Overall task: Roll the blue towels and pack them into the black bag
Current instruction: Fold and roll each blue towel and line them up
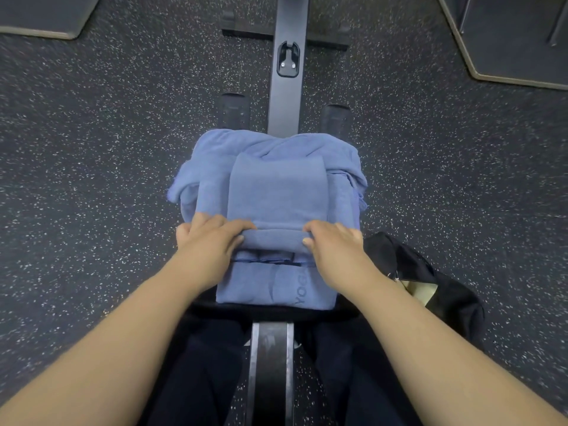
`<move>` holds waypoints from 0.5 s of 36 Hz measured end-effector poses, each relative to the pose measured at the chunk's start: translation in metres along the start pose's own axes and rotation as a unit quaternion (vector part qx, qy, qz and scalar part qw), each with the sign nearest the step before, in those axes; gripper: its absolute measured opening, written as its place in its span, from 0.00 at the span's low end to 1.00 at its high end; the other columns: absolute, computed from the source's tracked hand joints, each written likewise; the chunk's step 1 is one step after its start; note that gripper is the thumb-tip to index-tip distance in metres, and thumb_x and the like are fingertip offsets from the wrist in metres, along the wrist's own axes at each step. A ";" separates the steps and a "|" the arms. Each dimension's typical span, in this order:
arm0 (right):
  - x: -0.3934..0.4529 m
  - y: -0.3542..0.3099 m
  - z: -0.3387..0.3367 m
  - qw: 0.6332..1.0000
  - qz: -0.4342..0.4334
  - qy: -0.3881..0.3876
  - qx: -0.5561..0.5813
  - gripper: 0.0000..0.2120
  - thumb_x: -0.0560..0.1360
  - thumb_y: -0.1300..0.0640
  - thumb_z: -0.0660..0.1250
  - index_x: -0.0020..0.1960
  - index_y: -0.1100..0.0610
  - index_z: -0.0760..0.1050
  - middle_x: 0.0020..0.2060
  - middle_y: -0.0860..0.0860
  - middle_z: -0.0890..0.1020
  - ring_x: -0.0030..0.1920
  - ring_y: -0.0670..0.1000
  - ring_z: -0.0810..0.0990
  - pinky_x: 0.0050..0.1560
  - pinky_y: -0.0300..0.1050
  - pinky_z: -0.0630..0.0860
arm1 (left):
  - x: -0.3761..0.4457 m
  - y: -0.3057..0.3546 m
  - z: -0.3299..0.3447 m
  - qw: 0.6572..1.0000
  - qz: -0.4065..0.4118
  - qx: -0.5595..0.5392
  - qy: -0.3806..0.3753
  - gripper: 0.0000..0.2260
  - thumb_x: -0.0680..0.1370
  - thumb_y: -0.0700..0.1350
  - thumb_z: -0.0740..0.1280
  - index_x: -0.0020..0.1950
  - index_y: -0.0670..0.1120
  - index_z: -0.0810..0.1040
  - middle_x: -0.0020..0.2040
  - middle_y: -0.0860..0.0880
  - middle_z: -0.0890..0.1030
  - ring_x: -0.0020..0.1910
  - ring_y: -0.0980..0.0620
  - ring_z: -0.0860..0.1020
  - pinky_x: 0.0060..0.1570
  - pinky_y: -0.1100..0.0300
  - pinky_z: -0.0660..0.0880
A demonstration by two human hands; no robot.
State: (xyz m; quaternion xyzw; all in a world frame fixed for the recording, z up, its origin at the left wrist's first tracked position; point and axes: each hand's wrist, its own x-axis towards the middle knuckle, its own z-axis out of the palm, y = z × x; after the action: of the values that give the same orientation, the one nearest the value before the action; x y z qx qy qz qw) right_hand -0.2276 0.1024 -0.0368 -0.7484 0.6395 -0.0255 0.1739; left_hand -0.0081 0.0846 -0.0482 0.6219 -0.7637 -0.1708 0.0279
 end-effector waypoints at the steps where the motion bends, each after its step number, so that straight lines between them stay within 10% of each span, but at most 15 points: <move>1: 0.000 0.000 0.001 1.000 0.001 0.005 -0.005 0.11 0.83 0.52 0.50 0.59 0.53 0.68 0.52 0.49 0.75 0.55 0.54 0.70 0.46 0.46 0.52 | 0.001 0.002 -0.001 1.000 -0.007 0.003 -0.004 0.15 0.83 0.50 0.52 0.67 0.64 0.70 0.50 0.57 0.69 0.52 0.53 0.59 0.44 0.59 0.48; 10: 0.009 -0.012 0.016 0.973 0.017 0.216 -0.078 0.11 0.73 0.54 0.57 0.38 0.54 0.76 0.37 0.52 0.74 0.39 0.54 0.70 0.36 0.45 0.66 | 0.004 0.007 0.004 0.996 -0.036 -0.035 0.072 0.14 0.81 0.52 0.55 0.61 0.55 0.77 0.54 0.49 0.67 0.56 0.47 0.62 0.55 0.52 0.57; 18: 0.011 -0.024 0.021 0.974 -0.052 0.216 0.043 0.12 0.66 0.64 0.51 0.40 0.59 0.73 0.38 0.56 0.75 0.39 0.57 0.73 0.33 0.49 0.72 | 0.009 0.010 0.004 0.982 0.009 -0.109 0.157 0.08 0.73 0.42 0.60 0.43 0.49 0.78 0.48 0.52 0.71 0.52 0.48 0.66 0.44 0.54 0.55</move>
State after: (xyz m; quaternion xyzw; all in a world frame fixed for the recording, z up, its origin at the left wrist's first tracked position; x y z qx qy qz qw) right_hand -0.1970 0.0993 -0.0516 -0.7493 0.6205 -0.2230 0.0618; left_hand -0.0208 0.0786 -0.0508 0.6271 -0.7325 -0.1527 0.2165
